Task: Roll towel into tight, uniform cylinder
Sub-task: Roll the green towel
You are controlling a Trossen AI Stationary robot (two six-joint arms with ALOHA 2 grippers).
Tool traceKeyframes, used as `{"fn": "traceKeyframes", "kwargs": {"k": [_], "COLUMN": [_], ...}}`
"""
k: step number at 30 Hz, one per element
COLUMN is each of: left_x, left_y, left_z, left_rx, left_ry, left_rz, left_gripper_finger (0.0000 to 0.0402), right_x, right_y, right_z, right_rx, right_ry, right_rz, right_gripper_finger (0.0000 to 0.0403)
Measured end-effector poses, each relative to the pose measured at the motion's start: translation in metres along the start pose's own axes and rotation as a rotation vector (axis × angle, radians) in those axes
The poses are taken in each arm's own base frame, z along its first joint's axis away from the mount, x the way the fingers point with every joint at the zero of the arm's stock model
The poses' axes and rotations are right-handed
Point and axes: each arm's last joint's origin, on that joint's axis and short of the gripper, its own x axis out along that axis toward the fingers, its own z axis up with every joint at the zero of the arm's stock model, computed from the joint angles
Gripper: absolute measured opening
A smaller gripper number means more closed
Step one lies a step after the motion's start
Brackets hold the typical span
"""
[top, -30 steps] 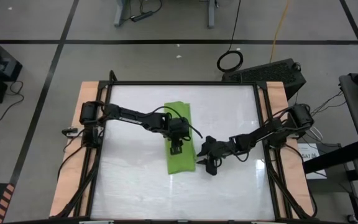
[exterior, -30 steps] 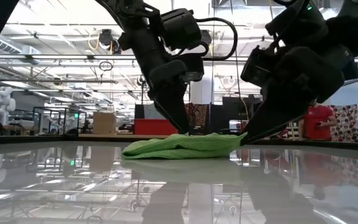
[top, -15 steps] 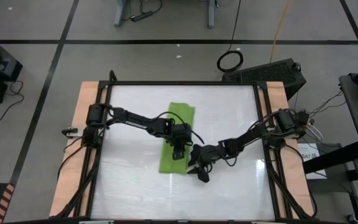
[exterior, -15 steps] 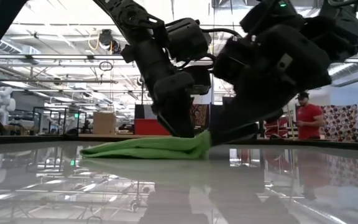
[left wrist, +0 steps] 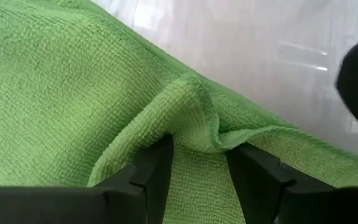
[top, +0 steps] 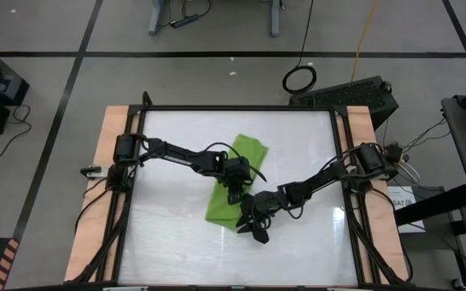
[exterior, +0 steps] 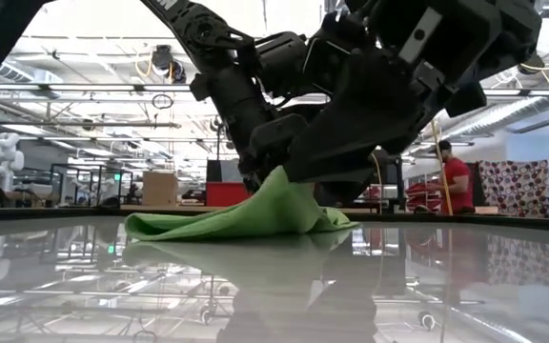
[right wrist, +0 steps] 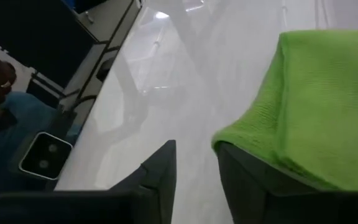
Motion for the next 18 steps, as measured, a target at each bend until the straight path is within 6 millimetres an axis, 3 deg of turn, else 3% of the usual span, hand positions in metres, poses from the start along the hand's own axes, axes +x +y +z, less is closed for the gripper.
{"fn": "traceKeyframes", "kwargs": {"k": [12,18], "left_x": [-0.002,-0.014], "left_y": [0.003,-0.001], "left_z": [0.006,0.014], "left_rx": [-0.056,0.009], "left_ry": [-0.033,0.039], "left_rz": [-0.056,-0.049], "left_gripper_finger": [0.0161,0.0161], "right_x": [-0.028,-0.049], "right_y": [0.017,0.030], "right_z": [0.015,0.012], "right_rx": [0.001,-0.113], "right_ry": [0.042,0.106], "right_rz": [-0.028,-0.237], "right_gripper_finger": [0.0105,0.0105]}}
